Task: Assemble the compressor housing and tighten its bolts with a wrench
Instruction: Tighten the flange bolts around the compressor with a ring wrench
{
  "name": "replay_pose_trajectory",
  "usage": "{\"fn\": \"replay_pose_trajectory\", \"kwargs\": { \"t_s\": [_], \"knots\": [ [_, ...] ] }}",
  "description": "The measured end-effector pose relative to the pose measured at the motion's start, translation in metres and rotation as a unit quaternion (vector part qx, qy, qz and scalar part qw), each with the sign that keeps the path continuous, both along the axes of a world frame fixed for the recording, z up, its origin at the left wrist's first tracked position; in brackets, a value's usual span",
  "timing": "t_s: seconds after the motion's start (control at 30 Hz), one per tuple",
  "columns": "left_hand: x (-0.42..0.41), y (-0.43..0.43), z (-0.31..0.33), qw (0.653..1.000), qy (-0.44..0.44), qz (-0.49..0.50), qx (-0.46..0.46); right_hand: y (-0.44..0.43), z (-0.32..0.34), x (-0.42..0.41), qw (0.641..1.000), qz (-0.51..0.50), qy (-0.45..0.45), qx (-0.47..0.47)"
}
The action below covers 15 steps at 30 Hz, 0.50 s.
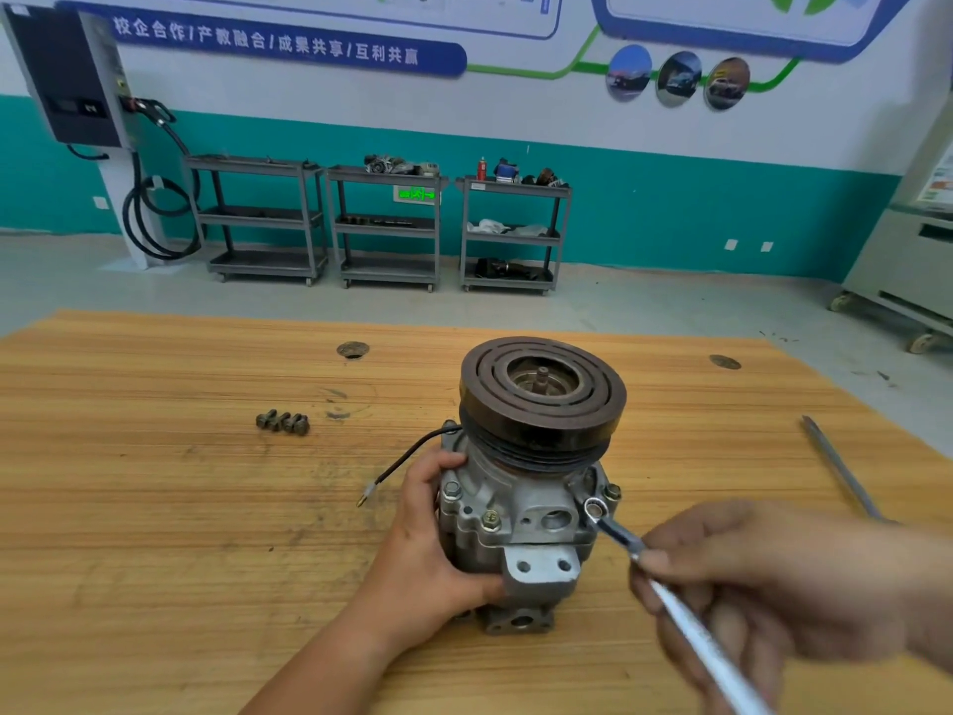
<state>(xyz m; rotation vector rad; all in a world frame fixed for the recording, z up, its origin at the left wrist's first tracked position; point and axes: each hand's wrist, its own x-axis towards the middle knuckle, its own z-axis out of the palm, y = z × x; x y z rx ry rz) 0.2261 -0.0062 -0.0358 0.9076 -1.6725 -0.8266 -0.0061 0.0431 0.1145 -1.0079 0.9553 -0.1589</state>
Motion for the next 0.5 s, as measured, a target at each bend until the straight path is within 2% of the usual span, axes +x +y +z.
{"fn": "replay_pose_trajectory", "kwargs": {
  "t_s": [0.07, 0.17, 0.3, 0.37, 0.5],
  "knots": [
    [-0.002, 0.001, 0.001, 1.0, -0.004, 0.007, -0.002, 0.019, -0.014, 0.022, 0.987, -0.124, -0.098, 0.031],
    [-0.004, 0.002, 0.003, 1.0, 0.0, 0.03, -0.005, 0.033, -0.025, 0.06, 0.933, -0.29, -0.208, 0.038],
    [-0.005, 0.001, 0.005, 1.0, -0.01, 0.019, 0.006, 0.038, -0.035, 0.086, 0.863, -0.375, -0.336, 0.039],
    [-0.004, 0.0, 0.005, 1.0, -0.003, 0.022, 0.011, 0.041, -0.038, 0.082, 0.858, -0.383, -0.339, 0.038],
    [-0.002, -0.006, 0.001, 0.999, -0.027, 0.02, -0.004, 0.046, -0.045, 0.052, 0.904, -0.344, -0.254, 0.007]
  ]
}}
